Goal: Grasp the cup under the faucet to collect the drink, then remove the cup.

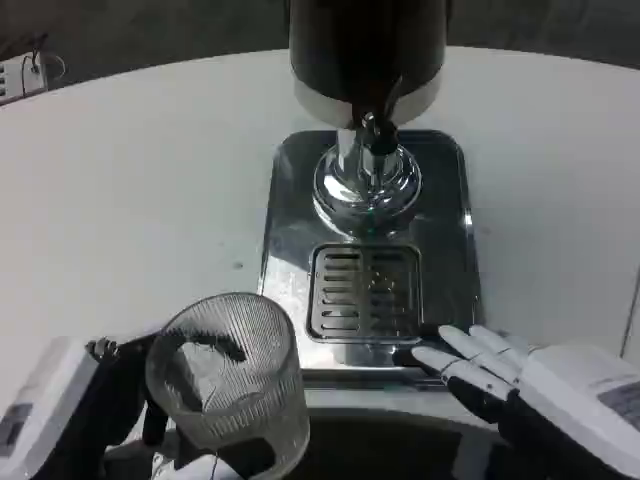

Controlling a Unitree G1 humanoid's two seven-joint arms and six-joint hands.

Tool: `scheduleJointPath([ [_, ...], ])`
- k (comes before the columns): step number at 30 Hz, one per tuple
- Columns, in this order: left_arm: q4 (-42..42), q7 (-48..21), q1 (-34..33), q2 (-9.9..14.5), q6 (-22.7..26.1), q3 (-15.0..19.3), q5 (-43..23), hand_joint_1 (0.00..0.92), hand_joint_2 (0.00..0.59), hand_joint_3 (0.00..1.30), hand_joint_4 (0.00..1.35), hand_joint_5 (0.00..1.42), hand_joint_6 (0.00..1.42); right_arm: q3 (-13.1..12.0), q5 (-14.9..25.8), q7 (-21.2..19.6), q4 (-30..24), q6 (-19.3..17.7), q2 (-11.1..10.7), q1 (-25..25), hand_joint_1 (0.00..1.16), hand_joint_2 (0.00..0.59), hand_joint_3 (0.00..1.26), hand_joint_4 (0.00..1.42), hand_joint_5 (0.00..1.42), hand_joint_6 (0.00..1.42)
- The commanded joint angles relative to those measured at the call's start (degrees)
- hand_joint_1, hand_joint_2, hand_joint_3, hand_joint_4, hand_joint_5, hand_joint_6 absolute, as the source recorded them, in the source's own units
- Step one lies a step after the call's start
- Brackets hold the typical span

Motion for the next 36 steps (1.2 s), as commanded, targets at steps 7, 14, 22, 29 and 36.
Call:
scheduleJointPath([
  [7, -0.47, 0.14, -0.18, -0.18, -0.68, -0.01, 0.14, 0.346, 0.067, 0.98, 1.04, 1.20, 1.42, -0.01, 1.05, 0.76, -0.29, 0.51, 0.10, -0.14, 0.42, 0.490, 0.11, 0.00, 0.00, 0.03],
  [14, -0.30, 0.24, -0.17, -0.14, -0.79, 0.16, 0.09, 0.346, 0.068, 0.98, 1.04, 1.20, 1.42, 0.17, 1.04, 0.82, -0.21, 0.72, 0.25, -0.26, 0.42, 0.490, 0.11, 0.00, 0.00, 0.03],
  [22, -0.34, 0.14, 0.02, -0.03, -0.87, 0.29, -0.15, 0.346, 0.068, 0.98, 1.04, 1.20, 1.42, 0.13, 1.04, 0.86, -0.25, 0.93, 0.33, -0.09, 0.42, 0.490, 0.11, 0.00, 0.00, 0.03],
  [29, -0.46, 0.10, 0.19, 0.12, -0.91, 0.52, -0.23, 0.346, 0.068, 0.98, 1.04, 1.20, 1.42, 0.12, 1.20, 0.77, -0.15, 1.00, 0.29, 0.00, 0.42, 0.490, 0.11, 0.00, 0.00, 0.03],
  [36, -0.16, 0.24, -0.27, -0.11, -0.66, 0.15, 0.23, 0.346, 0.068, 0.98, 1.04, 1.20, 1.42, -0.03, 1.17, 0.67, -0.12, 1.05, 0.36, 0.14, 0.42, 0.490, 0.11, 0.00, 0.00, 0.03],
])
